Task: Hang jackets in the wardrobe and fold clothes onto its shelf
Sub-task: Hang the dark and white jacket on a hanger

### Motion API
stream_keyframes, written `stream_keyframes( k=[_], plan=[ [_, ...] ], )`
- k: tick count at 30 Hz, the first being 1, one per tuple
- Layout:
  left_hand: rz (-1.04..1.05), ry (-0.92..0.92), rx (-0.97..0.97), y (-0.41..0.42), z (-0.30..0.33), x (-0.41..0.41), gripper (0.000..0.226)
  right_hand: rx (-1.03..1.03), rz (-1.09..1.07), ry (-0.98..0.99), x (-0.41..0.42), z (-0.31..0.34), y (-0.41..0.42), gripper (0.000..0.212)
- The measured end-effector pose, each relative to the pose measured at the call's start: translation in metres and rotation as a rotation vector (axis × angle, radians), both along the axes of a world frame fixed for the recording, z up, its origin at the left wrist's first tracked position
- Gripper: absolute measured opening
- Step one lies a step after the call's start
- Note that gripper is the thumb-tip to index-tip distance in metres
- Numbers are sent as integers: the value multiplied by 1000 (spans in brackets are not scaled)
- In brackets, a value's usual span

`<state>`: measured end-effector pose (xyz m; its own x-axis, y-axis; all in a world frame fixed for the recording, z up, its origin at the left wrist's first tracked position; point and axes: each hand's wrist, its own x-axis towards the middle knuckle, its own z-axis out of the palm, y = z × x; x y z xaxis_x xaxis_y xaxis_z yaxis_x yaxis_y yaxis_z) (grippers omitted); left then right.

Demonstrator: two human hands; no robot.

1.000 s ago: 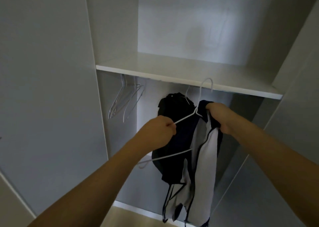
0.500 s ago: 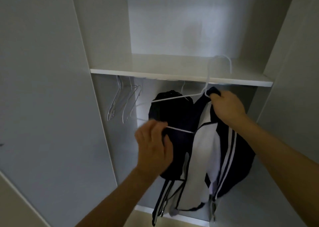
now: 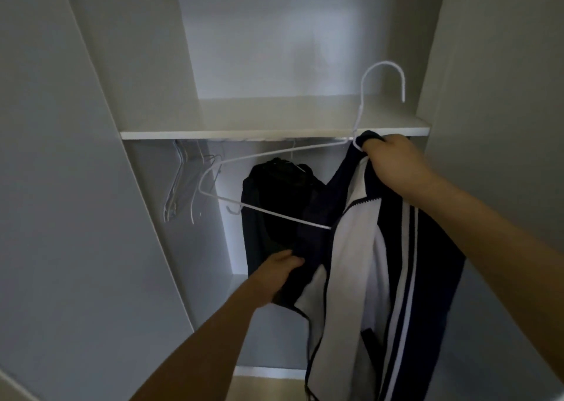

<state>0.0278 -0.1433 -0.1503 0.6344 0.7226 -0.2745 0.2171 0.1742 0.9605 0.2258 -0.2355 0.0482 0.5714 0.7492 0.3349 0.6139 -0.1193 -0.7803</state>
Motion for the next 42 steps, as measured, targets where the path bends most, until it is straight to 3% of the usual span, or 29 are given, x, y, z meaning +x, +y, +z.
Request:
stream_keyframes(
  k=[5, 13, 16, 22, 27, 29, 31, 33, 35, 37, 40, 42],
  plan=[
    [376, -115, -74, 54, 65, -36, 21, -159, -58, -141, 23, -21, -18, 42],
    [452, 143, 339, 107, 163, -52, 15, -105, -43, -134, 18, -38, -12, 48],
    [491, 127, 394, 109, 172, -54, 10, -190, -21, -171, 17, -34, -10, 49],
    [306, -72, 243, 62, 187, -17, 13, -254, 19, -215, -3, -35, 3, 47],
    [141, -45, 216, 26, 201, 17, 22, -261, 216, -95, -20, -30, 19, 27],
    [165, -17, 251, 25, 211, 21, 25, -227, 436, 139, -21, -25, 17, 39],
    [197, -50, 244, 27, 220, 21, 24, -222, 576, 198, -18, -26, 14, 63],
    [197, -111, 240, 27, 229, 25, 21, -233, 587, 51, -20, -29, 15, 94],
    [167, -184, 280, 22, 236, 30, 12, -227, 489, -144, -26, -33, 20, 107],
    [142, -275, 307, 16, 242, 36, 8, -168, 311, -267, -28, -38, 30, 93],
    [161, -423, 324, 21, 234, 35, 10, -128, 121, -408, -22, -43, 45, 46],
    [343, -454, 575, 28, 211, 24, 21, -108, 103, -420, -18, -43, 48, 18]
  ],
)
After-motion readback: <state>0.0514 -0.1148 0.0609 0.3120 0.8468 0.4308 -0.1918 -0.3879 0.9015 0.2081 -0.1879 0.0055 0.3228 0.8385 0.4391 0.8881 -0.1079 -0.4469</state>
